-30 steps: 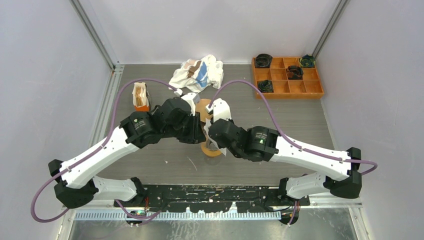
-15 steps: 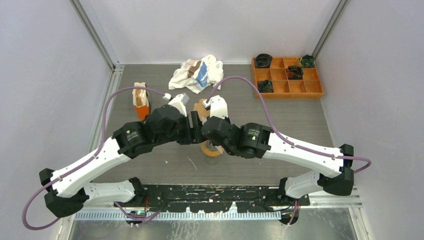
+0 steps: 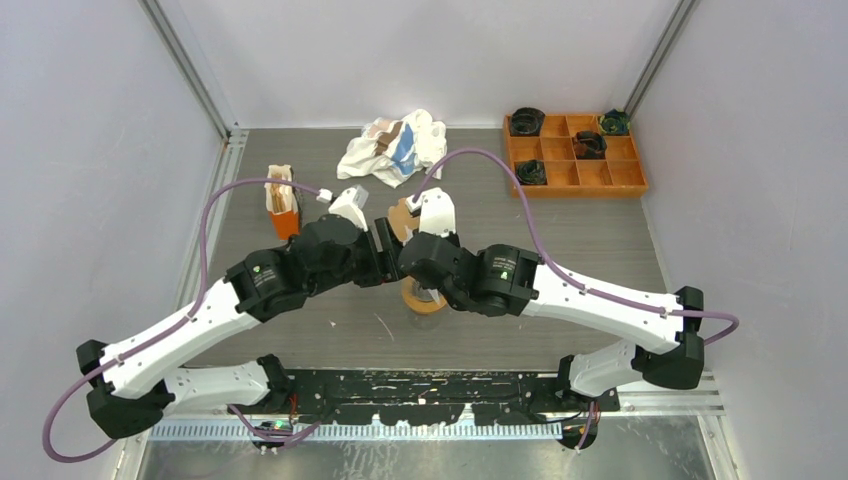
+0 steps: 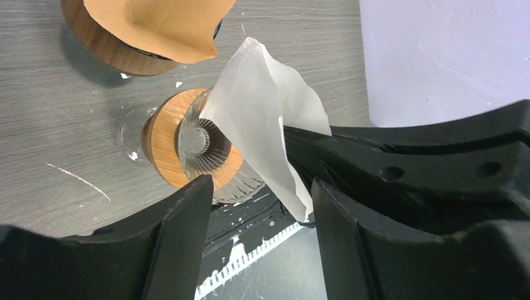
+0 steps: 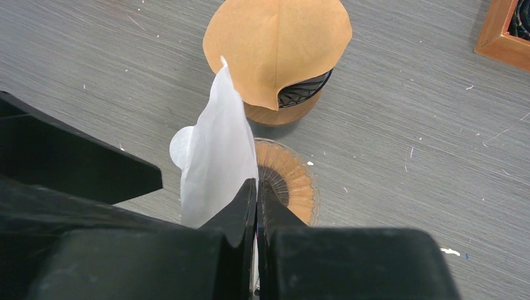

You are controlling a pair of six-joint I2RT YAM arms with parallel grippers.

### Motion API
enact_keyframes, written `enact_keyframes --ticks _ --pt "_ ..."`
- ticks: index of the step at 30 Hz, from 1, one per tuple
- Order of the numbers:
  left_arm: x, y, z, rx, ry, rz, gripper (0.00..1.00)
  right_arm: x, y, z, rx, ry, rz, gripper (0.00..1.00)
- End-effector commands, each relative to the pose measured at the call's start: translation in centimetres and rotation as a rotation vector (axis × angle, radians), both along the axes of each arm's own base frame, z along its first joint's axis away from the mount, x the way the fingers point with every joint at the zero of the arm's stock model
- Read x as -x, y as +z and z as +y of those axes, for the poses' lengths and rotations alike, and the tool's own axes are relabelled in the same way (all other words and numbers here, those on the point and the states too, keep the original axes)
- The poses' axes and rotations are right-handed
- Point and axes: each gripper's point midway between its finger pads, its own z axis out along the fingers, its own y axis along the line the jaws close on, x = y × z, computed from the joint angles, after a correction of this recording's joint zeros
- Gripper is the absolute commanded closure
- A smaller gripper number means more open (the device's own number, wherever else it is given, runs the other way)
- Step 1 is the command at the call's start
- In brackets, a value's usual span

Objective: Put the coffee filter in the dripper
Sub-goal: Place the coffee filter in the coffee dripper.

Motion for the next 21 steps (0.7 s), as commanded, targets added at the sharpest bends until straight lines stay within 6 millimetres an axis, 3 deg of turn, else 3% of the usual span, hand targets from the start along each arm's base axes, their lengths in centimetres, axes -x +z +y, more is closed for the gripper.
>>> enact_keyframes --ticks 1,8,21 --pt "-1.0 1.7 -0.9 0.051 0.022 -0.040 0.39 -0.5 2.2 0.5 -0.069 -0.043 -0.034 0.99" --pt "-1.2 0.4 -0.9 -0.017 0.024 -0.030 0.50 -0.4 2.5 0.6 -0.071 -0.035 -0.035 0.99" --pt "0.2 -0.1 -0.7 -0.201 -0.095 -0.012 0.87 -0.1 3.1 -0.8 -0.027 -0.018 -0.017 0.98"
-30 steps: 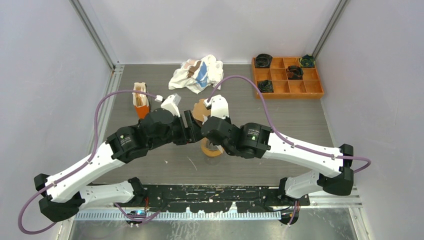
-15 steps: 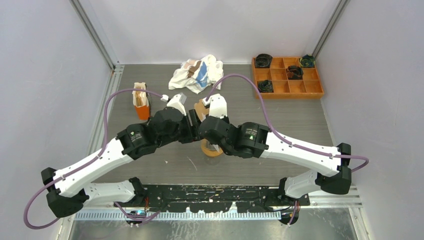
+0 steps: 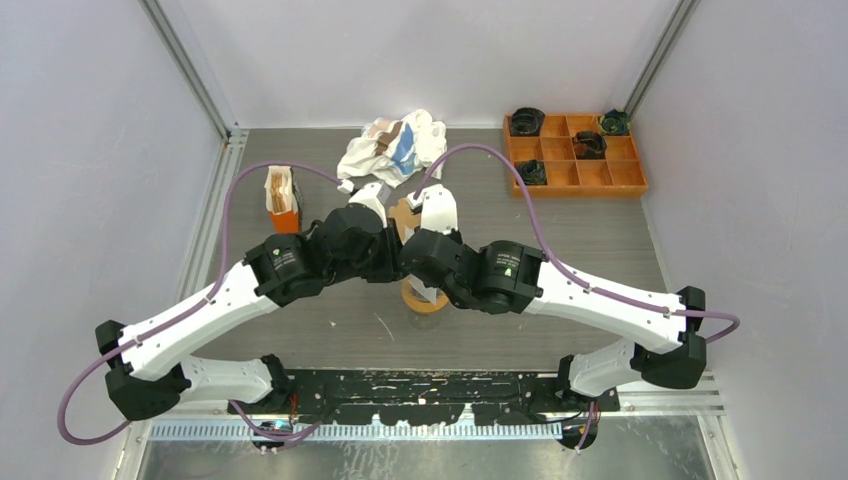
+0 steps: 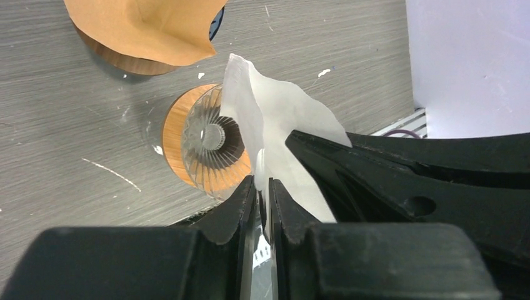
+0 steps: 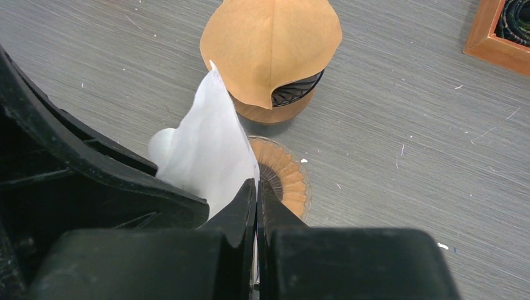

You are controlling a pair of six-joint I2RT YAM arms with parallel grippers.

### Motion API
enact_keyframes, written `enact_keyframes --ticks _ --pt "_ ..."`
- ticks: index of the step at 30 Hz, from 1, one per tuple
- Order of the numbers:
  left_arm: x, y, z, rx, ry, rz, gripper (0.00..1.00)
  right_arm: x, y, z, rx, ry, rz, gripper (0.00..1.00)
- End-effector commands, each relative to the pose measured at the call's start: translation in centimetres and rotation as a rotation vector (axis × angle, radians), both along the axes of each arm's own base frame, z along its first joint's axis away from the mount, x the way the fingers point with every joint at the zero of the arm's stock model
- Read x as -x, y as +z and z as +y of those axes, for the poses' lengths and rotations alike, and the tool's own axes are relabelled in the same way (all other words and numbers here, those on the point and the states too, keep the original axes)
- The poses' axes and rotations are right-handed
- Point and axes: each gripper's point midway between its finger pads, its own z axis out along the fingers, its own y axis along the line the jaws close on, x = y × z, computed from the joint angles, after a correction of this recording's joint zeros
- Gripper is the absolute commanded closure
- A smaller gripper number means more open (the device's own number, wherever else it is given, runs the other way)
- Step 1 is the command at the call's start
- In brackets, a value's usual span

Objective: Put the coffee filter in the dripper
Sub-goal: Place the coffee filter in the coffee dripper.

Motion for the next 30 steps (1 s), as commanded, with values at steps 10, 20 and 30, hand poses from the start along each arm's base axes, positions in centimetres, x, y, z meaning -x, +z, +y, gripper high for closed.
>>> enact_keyframes --ticks 10,20,30 --pt "1.2 0.3 1.6 -0.138 -0.084 0.000 0.95 -0.7 1.2 -2.6 -0.001 -0.005 0.047 0.98" --pt "1.6 0.0 1.1 -0.166 -0.148 0.026 0.95 -1.1 0.3 -3.9 0.018 0.028 0.095 0.95" --pt "1.1 -0.6 1.3 -0.164 -0.163 0.057 0.93 -1.2 -0.8 -4.4 0.013 0.071 0.124 0.91"
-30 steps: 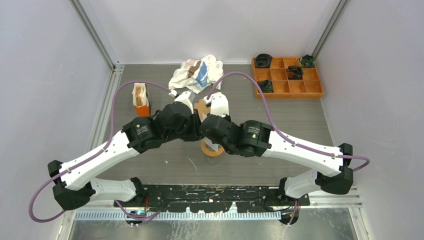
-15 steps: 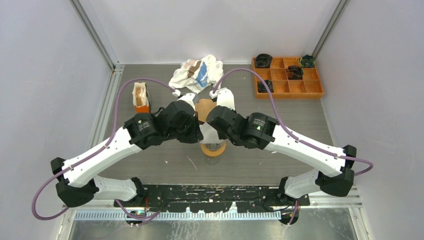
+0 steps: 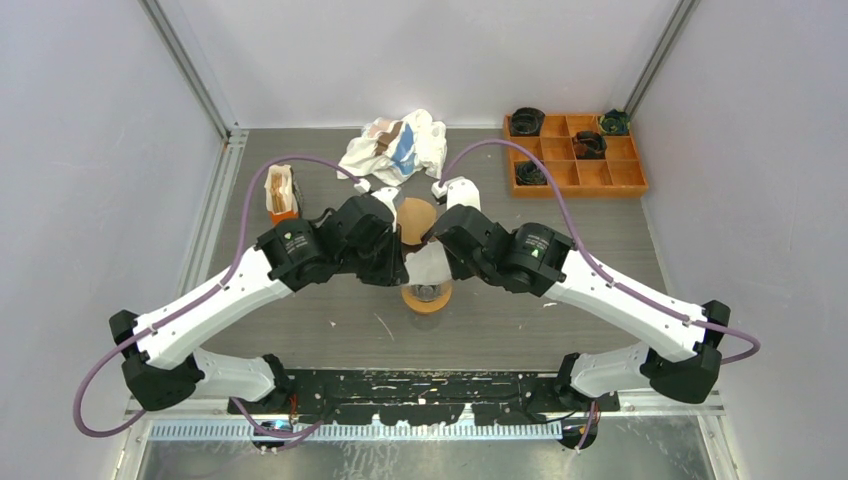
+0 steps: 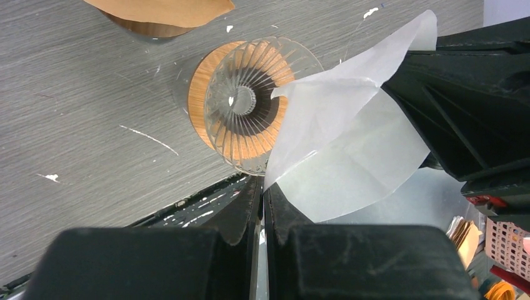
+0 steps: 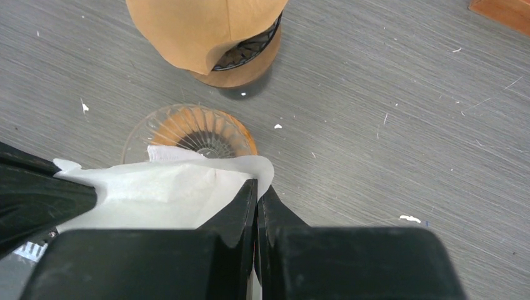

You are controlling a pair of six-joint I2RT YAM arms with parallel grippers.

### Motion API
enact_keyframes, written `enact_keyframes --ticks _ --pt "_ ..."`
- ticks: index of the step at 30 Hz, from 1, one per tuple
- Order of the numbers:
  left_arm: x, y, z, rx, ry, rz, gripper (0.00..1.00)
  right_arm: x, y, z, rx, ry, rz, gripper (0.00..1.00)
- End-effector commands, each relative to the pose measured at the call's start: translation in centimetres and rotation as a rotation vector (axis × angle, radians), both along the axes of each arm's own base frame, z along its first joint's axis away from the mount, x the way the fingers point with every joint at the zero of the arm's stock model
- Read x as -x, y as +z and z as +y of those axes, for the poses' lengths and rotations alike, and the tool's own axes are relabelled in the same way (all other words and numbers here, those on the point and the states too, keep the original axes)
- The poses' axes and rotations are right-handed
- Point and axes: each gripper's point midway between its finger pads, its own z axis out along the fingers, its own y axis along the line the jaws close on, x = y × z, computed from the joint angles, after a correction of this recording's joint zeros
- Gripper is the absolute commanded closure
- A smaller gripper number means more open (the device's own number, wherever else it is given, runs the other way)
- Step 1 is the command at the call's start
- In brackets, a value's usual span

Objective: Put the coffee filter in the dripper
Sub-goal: Place the coffee filter in the coffee dripper.

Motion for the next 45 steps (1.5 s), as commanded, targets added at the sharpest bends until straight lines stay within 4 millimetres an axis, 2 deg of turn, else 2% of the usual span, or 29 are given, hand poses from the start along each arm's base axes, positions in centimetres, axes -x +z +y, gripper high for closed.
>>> enact_keyframes --ticks 1,2,3,10,16,22,27,34,45 --pt "-0.1 1.5 0.1 0.027 -0.029 -0.019 0.94 0.1 0.7 0.4 -0.046 0.048 -0.014 0.91" --pt "-0.4 0.5 -0.1 -0.008 -0.030 -0.002 0.93 0.2 0.5 0.6 -0.048 0.058 -0.006 0.91" --pt "-0.5 0.5 0.0 -0.019 -0.031 -0.003 0.93 0.2 0.3 0.7 -0.047 0.065 -0.001 0.91" --pt "-0.7 0.6 0.1 -0.036 -0.037 -0.008 0.93 0.0 0.2 0.9 -0.059 0.072 0.000 0.82" --pt "-0.7 0.5 -0.7 -0.028 -0.064 0.006 0.94 -0.1 -0.3 1.1 -0.056 0.075 0.011 0.78" --pt "-0.9 0.4 -0.5 -0.050 -0.068 0.002 0.94 -0.2 -1.2 1.0 -0.051 0.070 0.018 0.77" --pt "-1.2 0.1 -0.1 -0.087 -0.059 -0.001 0.95 -0.3 -1.8 0.7 -0.042 0.065 0.016 0.78" --pt "-1.5 0.1 1.1 -0.118 -0.032 -0.012 0.98 -0.3 -1.8 0.3 -0.040 0.065 0.012 0.84" --pt "-1.9 0.4 2.3 -0.134 -0.018 -0.017 0.98 -0.2 -1.9 0.1 -0.043 0.080 0.014 0.84"
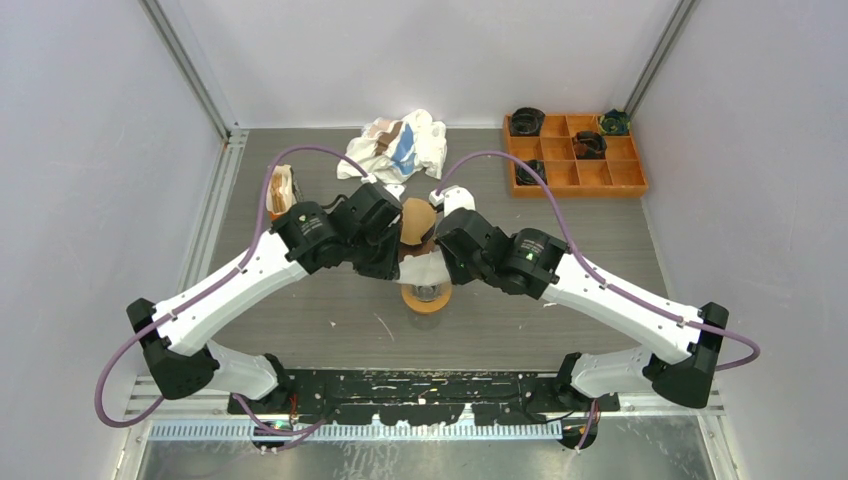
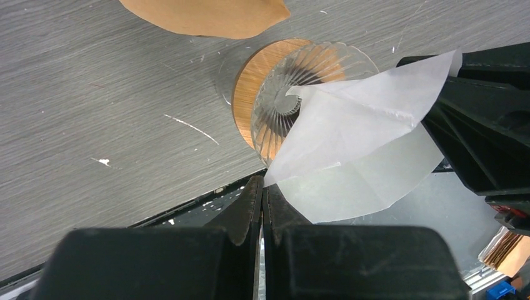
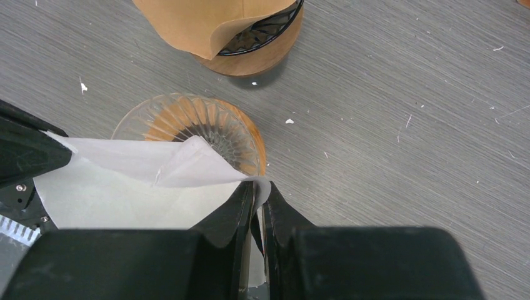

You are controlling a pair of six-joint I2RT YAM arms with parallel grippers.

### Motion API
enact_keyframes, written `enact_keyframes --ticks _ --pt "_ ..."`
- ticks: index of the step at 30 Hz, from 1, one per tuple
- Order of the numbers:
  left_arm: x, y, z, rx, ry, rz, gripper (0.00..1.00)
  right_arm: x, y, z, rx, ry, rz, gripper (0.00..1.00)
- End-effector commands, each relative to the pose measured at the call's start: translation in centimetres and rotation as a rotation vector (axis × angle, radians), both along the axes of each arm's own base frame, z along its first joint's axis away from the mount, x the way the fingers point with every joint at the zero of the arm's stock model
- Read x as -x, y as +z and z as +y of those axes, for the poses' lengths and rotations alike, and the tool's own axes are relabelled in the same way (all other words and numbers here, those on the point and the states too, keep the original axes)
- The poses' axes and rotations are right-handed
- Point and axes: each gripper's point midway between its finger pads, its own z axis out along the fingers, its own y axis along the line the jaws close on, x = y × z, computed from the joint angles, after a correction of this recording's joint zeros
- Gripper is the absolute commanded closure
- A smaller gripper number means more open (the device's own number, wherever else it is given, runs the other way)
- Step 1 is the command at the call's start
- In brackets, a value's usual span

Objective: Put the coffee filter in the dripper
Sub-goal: Place the coffee filter in the coffee dripper.

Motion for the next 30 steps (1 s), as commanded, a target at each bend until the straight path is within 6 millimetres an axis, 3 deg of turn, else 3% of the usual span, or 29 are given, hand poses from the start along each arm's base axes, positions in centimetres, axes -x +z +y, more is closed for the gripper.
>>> enact_keyframes --ticks 1,6,14,22,30 --pt "-0.4 2.1 0.5 0.028 -0.003 -0.052 0.99 -0.2 1.4 -0.1 -0.045 0.010 -0.038 0.84" --pt "-0.1 2.2 -0.8 0.083 -0.033 -0.035 0.97 0.0 1.8 1.0 -0.087 0.039 -0.029 0.83" --pt "-0.3 2.1 -1.0 0.087 -0.031 -0.033 0.93 -0.2 1.7 1.5 -0.087 0.045 -0.024 0.69" --pt "-0.6 2.0 -0.8 0.068 -0.017 -0.039 0.79 -0.4 2.2 1.2 -0.084 0.034 -0.040 0.59" --pt "-0.8 2.0 -0.8 0.066 -0.005 -0.044 0.58 -0.4 1.3 1.3 -0.068 0.037 -0.024 0.55"
